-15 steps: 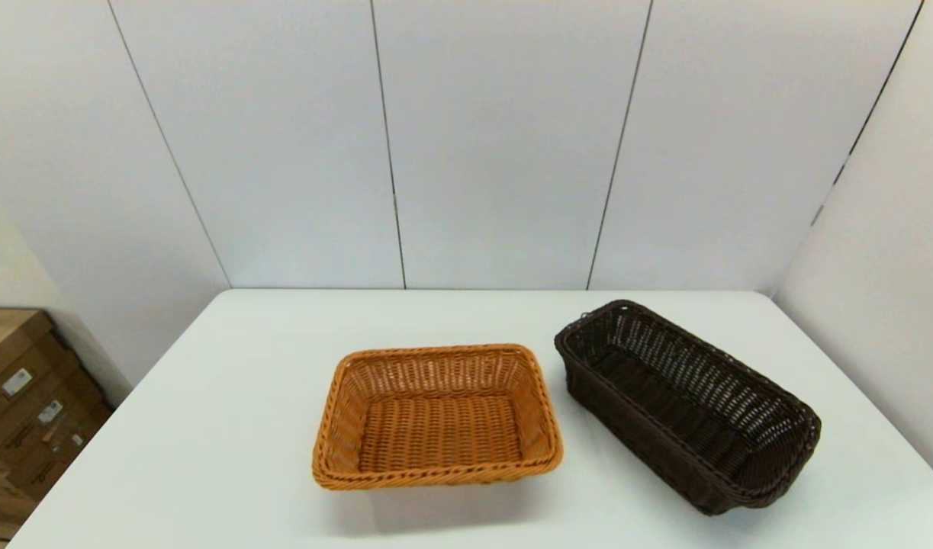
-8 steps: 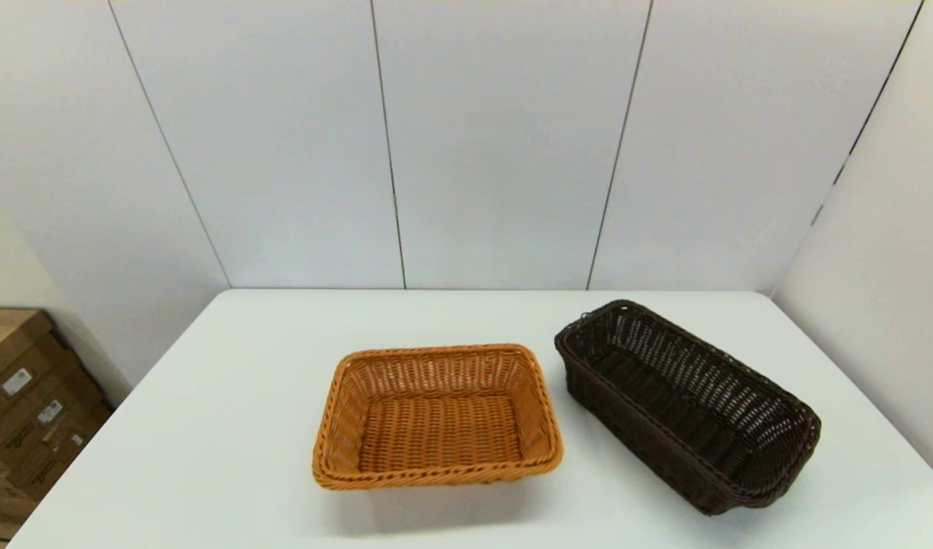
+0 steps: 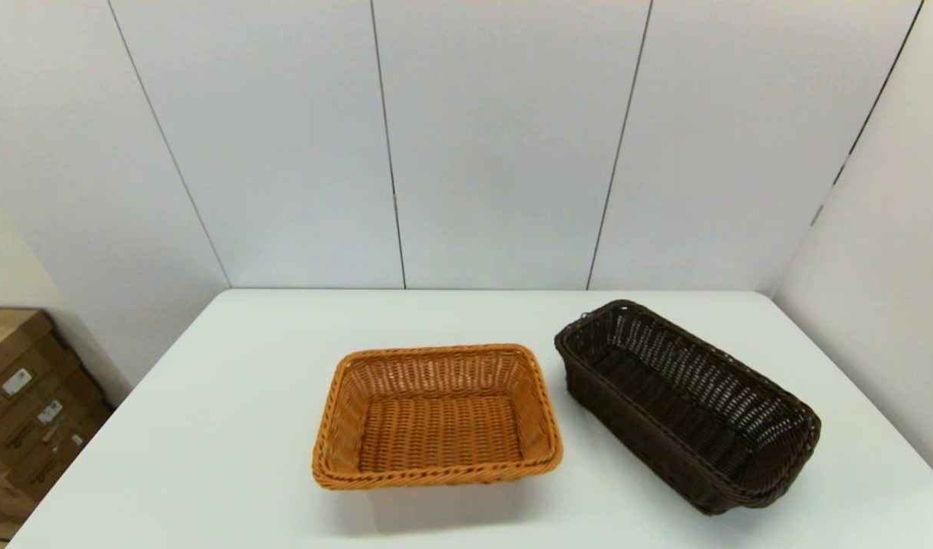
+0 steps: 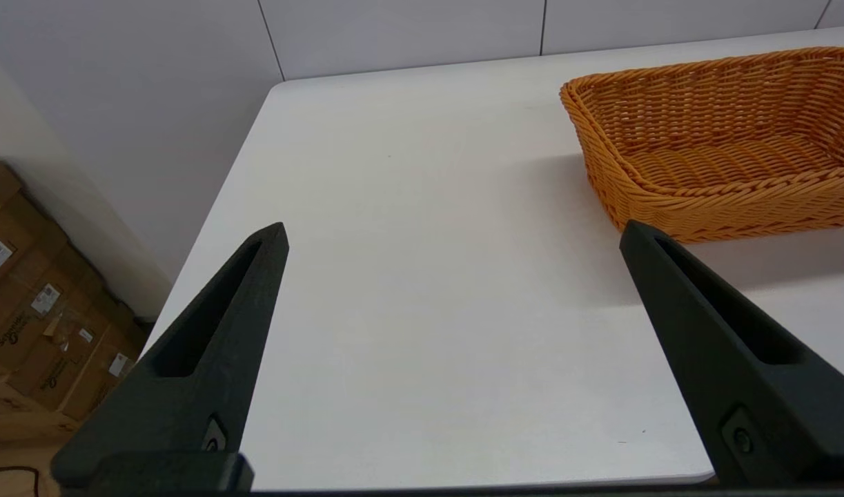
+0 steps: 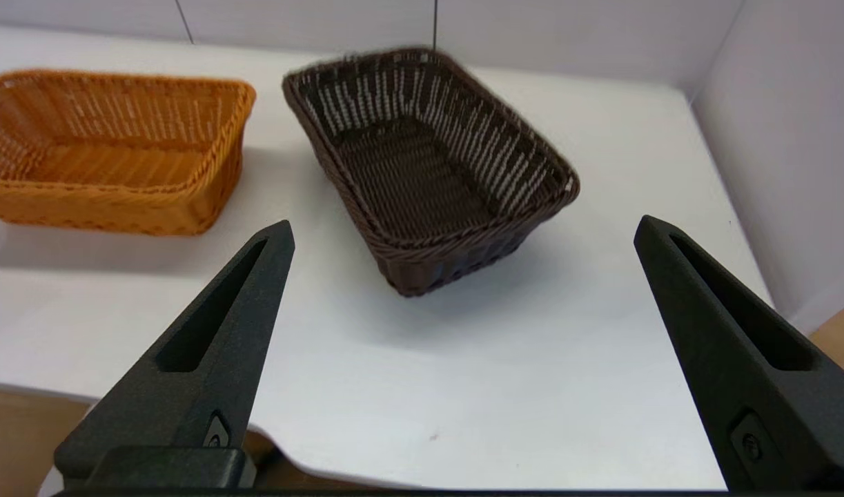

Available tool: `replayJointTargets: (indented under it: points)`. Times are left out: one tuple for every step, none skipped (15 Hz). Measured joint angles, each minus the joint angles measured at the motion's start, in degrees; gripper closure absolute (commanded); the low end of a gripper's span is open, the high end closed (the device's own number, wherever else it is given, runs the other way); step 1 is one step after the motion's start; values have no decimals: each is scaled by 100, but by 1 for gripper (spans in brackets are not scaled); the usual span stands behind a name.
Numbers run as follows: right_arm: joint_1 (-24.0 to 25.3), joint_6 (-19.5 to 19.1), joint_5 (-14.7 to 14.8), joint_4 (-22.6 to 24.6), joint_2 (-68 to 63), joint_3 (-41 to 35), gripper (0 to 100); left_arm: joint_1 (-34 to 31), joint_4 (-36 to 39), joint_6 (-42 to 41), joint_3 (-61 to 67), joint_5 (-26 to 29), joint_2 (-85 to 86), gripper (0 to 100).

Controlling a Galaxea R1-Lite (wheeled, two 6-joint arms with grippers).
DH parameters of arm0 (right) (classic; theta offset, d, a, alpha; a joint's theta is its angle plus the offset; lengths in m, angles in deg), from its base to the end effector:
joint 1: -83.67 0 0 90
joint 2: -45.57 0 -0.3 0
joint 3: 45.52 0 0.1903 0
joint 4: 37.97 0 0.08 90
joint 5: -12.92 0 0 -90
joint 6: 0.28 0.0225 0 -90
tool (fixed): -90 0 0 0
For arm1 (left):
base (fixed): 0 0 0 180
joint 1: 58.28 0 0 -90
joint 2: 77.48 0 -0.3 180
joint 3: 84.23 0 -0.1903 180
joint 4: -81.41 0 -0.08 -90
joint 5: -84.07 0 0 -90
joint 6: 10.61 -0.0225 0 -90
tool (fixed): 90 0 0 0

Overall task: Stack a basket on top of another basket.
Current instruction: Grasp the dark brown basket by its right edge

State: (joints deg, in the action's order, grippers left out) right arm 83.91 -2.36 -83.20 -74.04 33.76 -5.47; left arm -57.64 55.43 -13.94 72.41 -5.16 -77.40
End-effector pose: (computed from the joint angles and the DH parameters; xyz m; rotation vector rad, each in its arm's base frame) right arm -0.0246 0.0023 0.1375 -0.0292 0.1345 0.1133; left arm -0.0230 0.0000 0.0707 0.0581 0.0436 -0.0259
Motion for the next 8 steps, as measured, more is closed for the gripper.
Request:
replayJointTargets:
  points:
    - [2, 18, 0, 17, -301, 73, 0, 0, -2, 2, 0, 0, 0, 0]
    - [6, 66, 0, 33, -613, 154, 0, 0, 0, 0, 0, 2, 0, 0]
    - [6, 145, 0, 44, -968, 256, 0, -1, 0, 2, 0, 0, 0, 0]
    - [6, 263, 0, 52, -1354, 377, 0, -1, 0, 0, 0, -2, 0, 0]
    - [6, 412, 0, 66, -1801, 529, 0, -1, 2, 0, 0, 0, 0, 0]
    - [5, 572, 0, 80, -2236, 675, 0, -1, 0, -2, 0, 0, 0, 0]
    - [0, 734, 1, 111, -2682, 827, 0, -1, -2, 0, 0, 0, 0, 0]
    - [-4, 913, 17, 157, -3160, 1002, 0, -1, -2, -5, 0, 2, 0, 0]
